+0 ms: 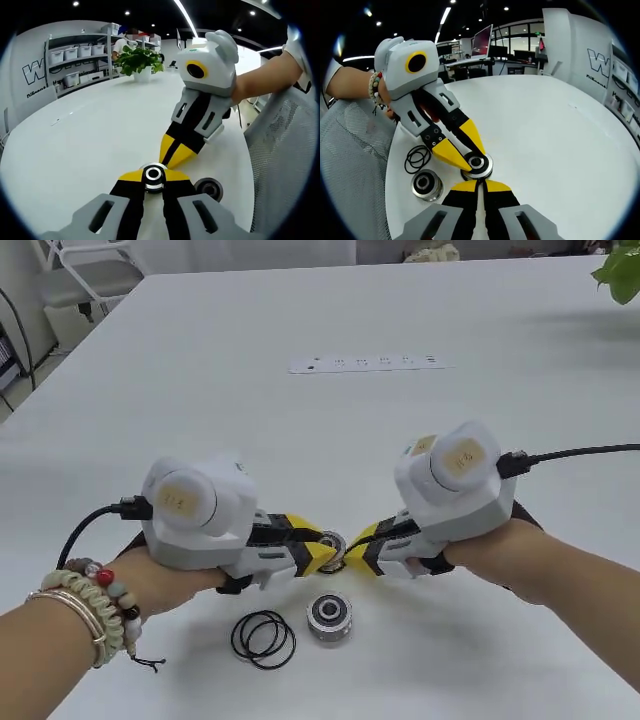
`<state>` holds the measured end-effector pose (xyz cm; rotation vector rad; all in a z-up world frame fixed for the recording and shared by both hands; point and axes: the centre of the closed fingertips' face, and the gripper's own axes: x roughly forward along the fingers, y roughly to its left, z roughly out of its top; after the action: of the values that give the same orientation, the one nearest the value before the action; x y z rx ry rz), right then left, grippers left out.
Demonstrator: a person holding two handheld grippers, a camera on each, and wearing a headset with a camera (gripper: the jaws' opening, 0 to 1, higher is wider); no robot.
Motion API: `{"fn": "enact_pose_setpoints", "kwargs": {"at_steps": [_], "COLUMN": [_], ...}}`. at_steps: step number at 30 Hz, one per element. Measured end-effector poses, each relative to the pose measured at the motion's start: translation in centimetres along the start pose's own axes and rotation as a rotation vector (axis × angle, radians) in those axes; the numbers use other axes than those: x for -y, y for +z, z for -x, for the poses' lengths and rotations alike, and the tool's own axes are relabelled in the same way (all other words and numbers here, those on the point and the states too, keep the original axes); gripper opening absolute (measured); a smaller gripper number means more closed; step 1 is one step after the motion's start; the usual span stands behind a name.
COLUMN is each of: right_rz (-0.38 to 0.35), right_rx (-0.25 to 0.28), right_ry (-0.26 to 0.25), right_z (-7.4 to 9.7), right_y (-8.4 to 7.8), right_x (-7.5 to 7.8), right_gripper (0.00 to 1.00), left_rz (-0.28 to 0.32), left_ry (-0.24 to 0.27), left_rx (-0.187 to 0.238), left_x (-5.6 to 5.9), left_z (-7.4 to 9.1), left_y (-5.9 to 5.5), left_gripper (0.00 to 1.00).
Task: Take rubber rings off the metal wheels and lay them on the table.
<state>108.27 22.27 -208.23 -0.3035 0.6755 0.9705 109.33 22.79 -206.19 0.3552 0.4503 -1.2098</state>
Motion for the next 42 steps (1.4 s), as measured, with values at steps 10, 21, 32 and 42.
{"fn": "enact_pose_setpoints", "kwargs": {"at_steps": [10,21,32,42], "right_rz": [-0.308,-0.603,-0.625,-0.710], "right_rx": [0.011,0.061,0.046,0.128], "right_ry": [0.014,0.071,0.069,0.099], "right_z": [0.0,0.1,0.5,1.4], "right_y": [-0.3,-0.4,-0.4,1.1], "right_x": [0.4,0.8,0.1,0.3], "right_gripper": [0.00,0.00,0.00,0.00], "left_rz": [-0.021,-0.029,-0.037,-0.044], "left_ry": [0.000,0.001,-0.003,-0.003], "left_rx": [-0.007,-0.009,-0.009,-0.011], "left_x": [0.1,0.2,0.4,0.5], "left_z": [0.1,0.2,0.2,0.2], "left_y": [-0.1,-0.1,-0.2,-0.2], "left_gripper": [0.08,0.08,0.08,0.07]}}
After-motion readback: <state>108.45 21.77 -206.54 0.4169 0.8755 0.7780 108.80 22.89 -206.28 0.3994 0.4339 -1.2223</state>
